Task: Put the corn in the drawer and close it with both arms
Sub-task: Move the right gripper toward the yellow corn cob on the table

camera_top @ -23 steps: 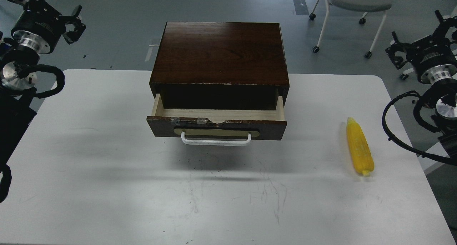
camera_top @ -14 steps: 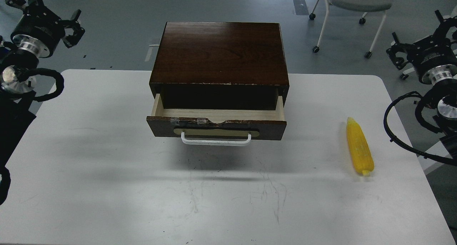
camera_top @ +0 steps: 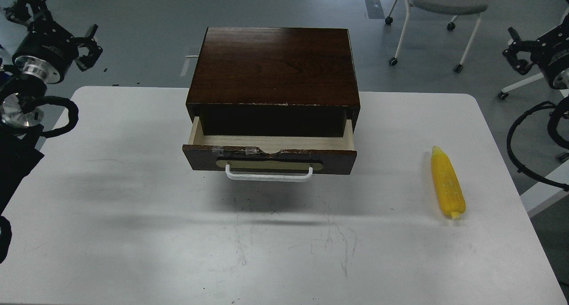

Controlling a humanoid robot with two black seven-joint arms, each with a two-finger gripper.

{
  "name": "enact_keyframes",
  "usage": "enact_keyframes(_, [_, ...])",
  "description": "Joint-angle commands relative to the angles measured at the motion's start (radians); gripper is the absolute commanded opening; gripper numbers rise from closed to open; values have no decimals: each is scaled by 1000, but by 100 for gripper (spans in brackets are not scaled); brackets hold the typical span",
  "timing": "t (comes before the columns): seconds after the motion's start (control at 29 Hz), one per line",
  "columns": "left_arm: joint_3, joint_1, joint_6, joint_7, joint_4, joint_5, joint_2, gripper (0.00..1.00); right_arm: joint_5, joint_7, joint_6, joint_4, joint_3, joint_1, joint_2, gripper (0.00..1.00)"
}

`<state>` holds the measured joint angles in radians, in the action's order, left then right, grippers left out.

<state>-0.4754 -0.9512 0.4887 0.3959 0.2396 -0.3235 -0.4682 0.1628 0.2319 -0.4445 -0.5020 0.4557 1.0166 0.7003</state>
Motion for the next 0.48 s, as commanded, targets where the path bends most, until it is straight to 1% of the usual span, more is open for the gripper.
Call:
enact_keyframes(0.0, [-2, 17, 0, 11, 3, 0, -1, 98, -212, 1, 0, -92, -112, 76, 97, 100])
enact_keyframes(0.07, [0, 23, 0, 1, 4, -2, -1, 98, -365, 1, 9, -188, -199, 117, 160, 100])
enact_keyframes(0.14, [-5, 28, 0, -8, 6, -5, -1, 98, -446, 1, 9, -229, -235, 129, 194, 100])
enact_keyframes(0.21, [-8, 25, 0, -26, 32, -6, -9, 98, -557, 1, 7, -276, -264, 140, 229, 100])
enact_keyframes(0.24, [-9, 22, 0, -50, 81, -6, -42, 98, -642, 0, 6, -309, -279, 143, 244, 100])
enact_keyframes(0.28, [-9, 20, 0, -64, 105, -6, -62, 98, -689, -2, 6, -322, -287, 143, 251, 100])
enact_keyframes(0.34, [-11, 20, 0, -136, 240, -8, -147, 98, -920, -11, 10, -374, -302, 146, 263, 100])
enact_keyframes(0.38, [-15, 23, 0, -150, 271, -8, -162, 98, -968, -13, 10, -386, -304, 146, 265, 100])
enact_keyframes(0.41, [-25, 32, 0, -153, 305, -17, -181, 98, -1037, -14, 7, -404, -305, 146, 274, 100])
enact_keyframes(0.45, [-25, 32, 0, -153, 305, -17, -181, 98, -1037, -14, 7, -405, -305, 146, 274, 100])
